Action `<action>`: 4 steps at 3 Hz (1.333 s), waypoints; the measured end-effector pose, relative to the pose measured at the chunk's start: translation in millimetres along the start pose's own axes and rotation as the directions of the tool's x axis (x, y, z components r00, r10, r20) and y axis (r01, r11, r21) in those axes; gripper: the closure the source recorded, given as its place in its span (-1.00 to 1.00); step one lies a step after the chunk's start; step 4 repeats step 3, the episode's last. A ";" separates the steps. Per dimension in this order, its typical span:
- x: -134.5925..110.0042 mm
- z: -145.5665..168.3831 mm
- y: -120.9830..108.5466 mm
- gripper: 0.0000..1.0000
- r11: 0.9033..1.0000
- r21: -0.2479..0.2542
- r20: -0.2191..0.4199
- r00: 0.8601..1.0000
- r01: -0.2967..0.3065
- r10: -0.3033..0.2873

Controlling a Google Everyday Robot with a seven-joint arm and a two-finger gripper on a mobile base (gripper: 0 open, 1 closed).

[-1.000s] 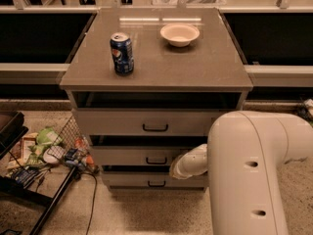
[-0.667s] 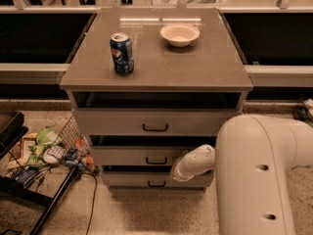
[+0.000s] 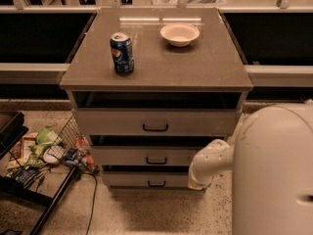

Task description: Close bottom drawer

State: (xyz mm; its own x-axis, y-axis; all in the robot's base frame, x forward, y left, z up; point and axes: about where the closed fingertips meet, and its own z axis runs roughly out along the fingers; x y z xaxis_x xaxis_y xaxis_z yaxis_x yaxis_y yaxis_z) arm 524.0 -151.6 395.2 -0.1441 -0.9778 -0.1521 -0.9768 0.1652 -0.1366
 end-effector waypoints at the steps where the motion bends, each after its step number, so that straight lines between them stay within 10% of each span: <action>1: 42.6 -72.8 59.3 1.00 0.993 -0.020 -0.158 0.981 -0.113 0.108; 2: 93.2 -119.5 101.9 1.00 0.969 0.052 -0.205 0.947 -0.243 0.248; 3: 148.4 -144.5 123.2 1.00 0.913 0.152 -0.213 0.889 -0.379 0.405; 4: 148.4 -144.5 123.2 1.00 0.913 0.152 -0.213 0.889 -0.379 0.405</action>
Offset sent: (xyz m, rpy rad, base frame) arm -0.2221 -0.1403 0.1193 -0.1872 0.0024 -0.6192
